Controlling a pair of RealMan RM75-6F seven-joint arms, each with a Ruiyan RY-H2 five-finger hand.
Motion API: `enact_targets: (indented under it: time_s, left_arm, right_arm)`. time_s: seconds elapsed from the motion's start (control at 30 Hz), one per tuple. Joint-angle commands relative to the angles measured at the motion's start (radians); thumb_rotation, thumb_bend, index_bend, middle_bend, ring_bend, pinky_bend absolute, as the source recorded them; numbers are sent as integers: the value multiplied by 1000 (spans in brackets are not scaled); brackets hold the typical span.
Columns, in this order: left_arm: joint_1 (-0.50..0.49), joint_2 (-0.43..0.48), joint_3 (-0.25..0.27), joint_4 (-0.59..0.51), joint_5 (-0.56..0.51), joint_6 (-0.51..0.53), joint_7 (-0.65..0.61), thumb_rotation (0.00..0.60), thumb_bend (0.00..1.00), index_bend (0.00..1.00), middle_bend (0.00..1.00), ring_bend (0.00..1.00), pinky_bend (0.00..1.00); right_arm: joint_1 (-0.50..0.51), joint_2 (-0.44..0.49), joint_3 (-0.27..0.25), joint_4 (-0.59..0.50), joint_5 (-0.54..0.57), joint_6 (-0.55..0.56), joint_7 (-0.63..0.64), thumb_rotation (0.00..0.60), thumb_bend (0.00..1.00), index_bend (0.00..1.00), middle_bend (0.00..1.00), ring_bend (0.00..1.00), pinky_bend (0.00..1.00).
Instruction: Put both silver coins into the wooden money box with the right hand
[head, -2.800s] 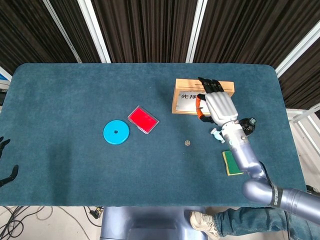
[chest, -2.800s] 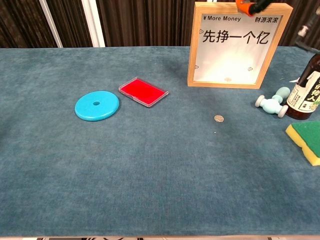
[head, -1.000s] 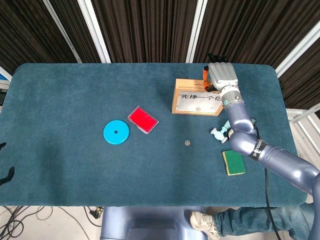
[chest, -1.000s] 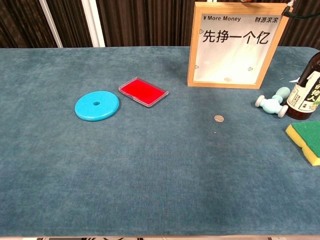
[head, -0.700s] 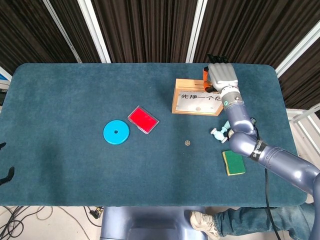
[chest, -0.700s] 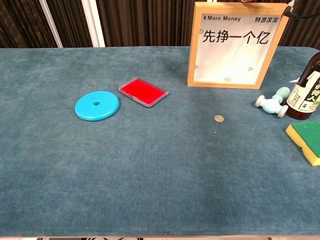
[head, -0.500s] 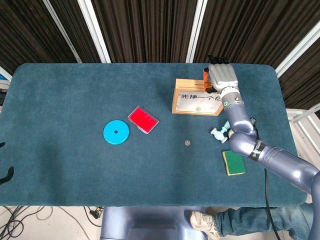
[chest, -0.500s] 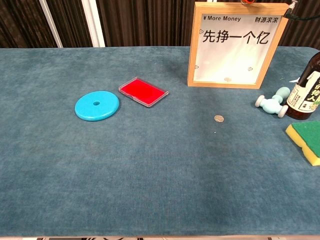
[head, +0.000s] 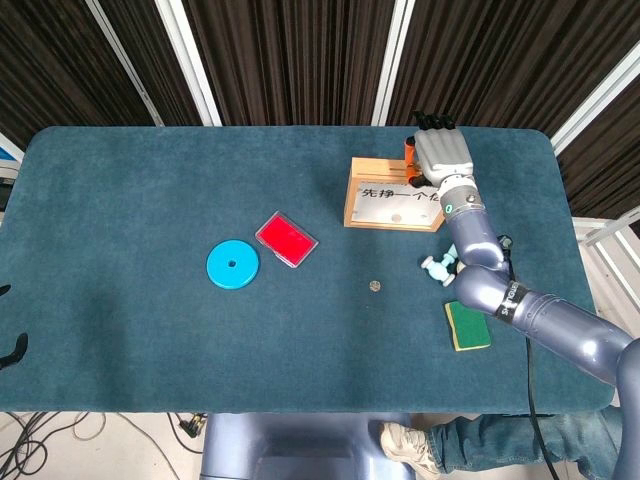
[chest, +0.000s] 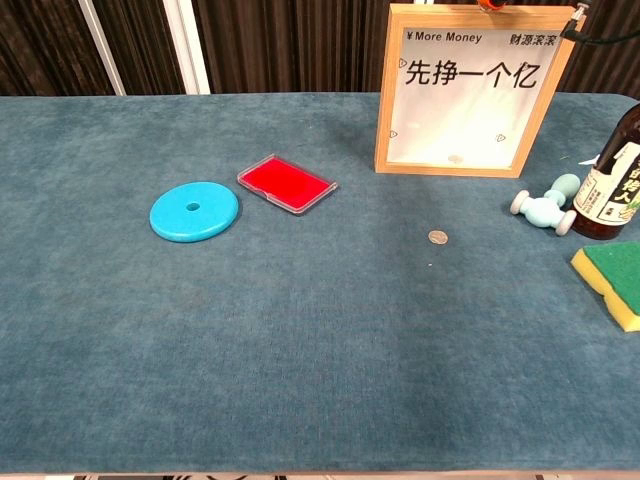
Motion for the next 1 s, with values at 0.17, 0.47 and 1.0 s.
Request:
enact_targets:
  time_s: [0.17, 0.47, 1.0]
  left_arm:
    - [0, 0, 1, 0, -1, -1, 1, 600, 395, 119, 0, 0, 0]
    - [-1, 1, 1, -1, -2, -2, 6, 600, 396, 119, 0, 0, 0]
    - [-2, 4, 3, -4, -7, -9, 6, 600, 396, 119, 0, 0, 0]
  right_arm:
    - [0, 0, -3, 2, -2, 2, 0, 600, 513, 633, 23, 0, 0]
    - [-2, 6, -10, -5, 5, 3, -1, 600, 512, 606, 22, 0, 0]
    - [1, 8, -18, -11, 10, 6, -6, 600, 512, 542, 23, 0, 0]
